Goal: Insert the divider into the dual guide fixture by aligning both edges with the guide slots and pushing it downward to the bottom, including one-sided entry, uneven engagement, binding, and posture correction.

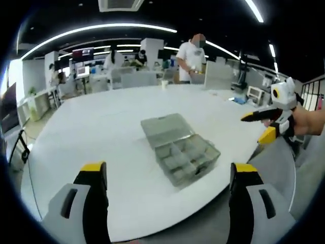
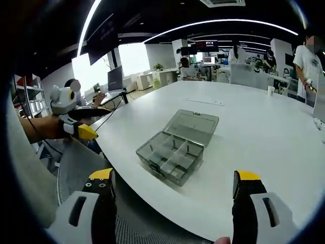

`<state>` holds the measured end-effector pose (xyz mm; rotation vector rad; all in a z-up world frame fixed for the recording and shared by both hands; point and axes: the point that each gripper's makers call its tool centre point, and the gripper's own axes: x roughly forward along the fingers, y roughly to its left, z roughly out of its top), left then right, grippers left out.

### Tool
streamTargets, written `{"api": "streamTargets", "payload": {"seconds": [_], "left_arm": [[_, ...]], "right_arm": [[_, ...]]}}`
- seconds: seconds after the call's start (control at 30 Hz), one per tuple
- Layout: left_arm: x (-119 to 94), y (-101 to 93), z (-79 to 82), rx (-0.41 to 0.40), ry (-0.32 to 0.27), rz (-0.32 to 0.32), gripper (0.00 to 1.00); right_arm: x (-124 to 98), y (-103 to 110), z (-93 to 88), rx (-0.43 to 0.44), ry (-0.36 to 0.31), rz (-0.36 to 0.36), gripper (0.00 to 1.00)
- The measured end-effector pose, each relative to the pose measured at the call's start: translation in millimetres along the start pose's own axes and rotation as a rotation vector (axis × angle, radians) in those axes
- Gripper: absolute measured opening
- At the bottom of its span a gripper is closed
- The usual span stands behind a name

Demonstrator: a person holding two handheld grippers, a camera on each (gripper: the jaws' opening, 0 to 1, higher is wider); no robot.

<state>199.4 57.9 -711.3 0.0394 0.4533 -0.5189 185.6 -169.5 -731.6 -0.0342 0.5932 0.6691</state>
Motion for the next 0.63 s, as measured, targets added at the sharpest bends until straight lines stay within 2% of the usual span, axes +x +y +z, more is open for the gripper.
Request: {"api": "streamTargets", "payload": {"seconds": [0.27, 0.63], "left_arm": [[-0.7, -2.4, -5.1, -0.009, 0.007, 0.004, 0.99], [-1.8, 0.8, -5.6, -0.026, 0.007, 0.013, 0.99]], "right_arm": [[-0.4, -0.5, -6.8, 0.014, 0.009, 0.002, 0.95], [-0.7, 0.1, -6.5, 0.014, 0.004, 0.007, 0.94]]}}
